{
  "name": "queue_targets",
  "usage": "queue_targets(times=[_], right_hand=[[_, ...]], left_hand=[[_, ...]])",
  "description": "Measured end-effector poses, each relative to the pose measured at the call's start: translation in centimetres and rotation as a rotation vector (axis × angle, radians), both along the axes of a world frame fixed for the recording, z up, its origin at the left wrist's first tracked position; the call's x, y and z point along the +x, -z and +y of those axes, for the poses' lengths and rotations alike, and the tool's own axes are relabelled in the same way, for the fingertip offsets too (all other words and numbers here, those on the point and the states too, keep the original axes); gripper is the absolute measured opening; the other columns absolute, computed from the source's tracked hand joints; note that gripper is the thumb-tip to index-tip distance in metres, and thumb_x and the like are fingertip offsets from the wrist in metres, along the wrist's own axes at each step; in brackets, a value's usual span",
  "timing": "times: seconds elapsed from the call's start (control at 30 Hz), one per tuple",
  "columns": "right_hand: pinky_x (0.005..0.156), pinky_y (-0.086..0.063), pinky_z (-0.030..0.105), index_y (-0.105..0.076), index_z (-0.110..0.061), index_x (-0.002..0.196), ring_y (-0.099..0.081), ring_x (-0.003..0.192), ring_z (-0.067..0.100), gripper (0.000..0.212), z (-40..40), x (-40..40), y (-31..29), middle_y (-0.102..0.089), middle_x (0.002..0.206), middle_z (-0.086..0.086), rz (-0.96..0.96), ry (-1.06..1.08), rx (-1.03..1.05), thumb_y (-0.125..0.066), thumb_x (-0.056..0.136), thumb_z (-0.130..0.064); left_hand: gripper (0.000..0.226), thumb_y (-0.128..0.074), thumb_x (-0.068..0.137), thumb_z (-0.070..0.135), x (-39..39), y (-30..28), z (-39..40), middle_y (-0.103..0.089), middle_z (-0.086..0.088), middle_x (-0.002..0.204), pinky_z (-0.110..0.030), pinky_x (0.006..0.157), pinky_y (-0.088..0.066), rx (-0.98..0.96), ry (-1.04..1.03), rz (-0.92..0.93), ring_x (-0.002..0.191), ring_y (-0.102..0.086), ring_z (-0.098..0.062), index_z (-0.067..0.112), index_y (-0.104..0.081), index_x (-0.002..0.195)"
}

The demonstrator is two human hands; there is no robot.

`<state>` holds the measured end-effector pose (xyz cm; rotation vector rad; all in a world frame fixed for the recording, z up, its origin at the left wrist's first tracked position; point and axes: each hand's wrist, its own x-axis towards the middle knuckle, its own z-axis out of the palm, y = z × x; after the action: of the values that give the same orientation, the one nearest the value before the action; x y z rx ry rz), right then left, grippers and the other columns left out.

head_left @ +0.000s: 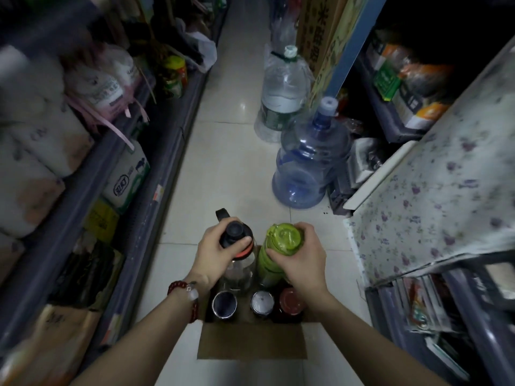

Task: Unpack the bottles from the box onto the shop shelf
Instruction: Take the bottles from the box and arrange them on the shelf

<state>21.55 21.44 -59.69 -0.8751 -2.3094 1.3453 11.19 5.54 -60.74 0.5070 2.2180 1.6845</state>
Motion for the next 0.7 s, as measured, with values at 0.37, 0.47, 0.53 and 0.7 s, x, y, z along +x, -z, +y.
queue_targets(times=[0.37, 0.47, 0.53, 0.7], right_hand=[[0.083, -0.043, 0.021, -0.053, -0.034, 0.106, -0.055, 0.095, 0.007, 0.063, 4.7, 1.7, -29.2, -0.057, 0.103, -0.007, 0.116, 0.093, 0.143, -0.087, 0.053, -0.042], [0.085, -0.050, 0.030, -0.053, -0.034, 0.105, -0.058, 0.098, 0.009, 0.064, 5.6, 2.7, -36.3, -0.061, 0.103, -0.009, 0.151, 0.139, 0.150, -0.086, 0.051, -0.046], [0.086, -0.051, 0.032, -0.052, -0.033, 0.107, -0.059, 0.099, 0.010, 0.067, 6.0, 3.6, -40.7, -0.061, 0.105, -0.010, 0.198, 0.182, 0.160, -0.085, 0.052, -0.048], [0.088, -0.049, 0.030, -0.044, -0.036, 0.116, -0.056, 0.105, 0.009, 0.077, 5.9, 6.9, -50.8, -0.056, 0.112, -0.012, 0.347, 0.313, 0.207, -0.086, 0.052, -0.048]], left_hand=[[0.037, -0.075, 0.068, 0.042, -0.7, -30.4, 6.9, -0.068, -0.007, 0.104, -0.036, 0.094, -0.050, 0.036, 0.203, 0.062, 0.105, -0.063, -0.018, 0.036, -0.066, 0.103], [0.028, -0.078, 0.072, 0.034, -0.5, -37.9, 8.3, -0.071, 0.016, 0.094, -0.016, 0.081, -0.048, 0.072, 0.268, 0.051, 0.090, -0.064, 0.005, 0.046, -0.066, 0.094], [0.032, -0.079, 0.073, 0.025, 0.0, -42.7, 9.1, -0.071, 0.025, 0.090, -0.007, 0.073, -0.047, 0.108, 0.317, 0.050, 0.086, -0.064, 0.010, 0.047, -0.068, 0.092], [0.032, -0.083, 0.069, 0.023, 1.7, -53.4, 10.9, -0.073, 0.023, 0.088, -0.005, 0.066, -0.048, 0.191, 0.434, 0.040, 0.085, -0.065, 0.010, 0.037, -0.071, 0.095]])
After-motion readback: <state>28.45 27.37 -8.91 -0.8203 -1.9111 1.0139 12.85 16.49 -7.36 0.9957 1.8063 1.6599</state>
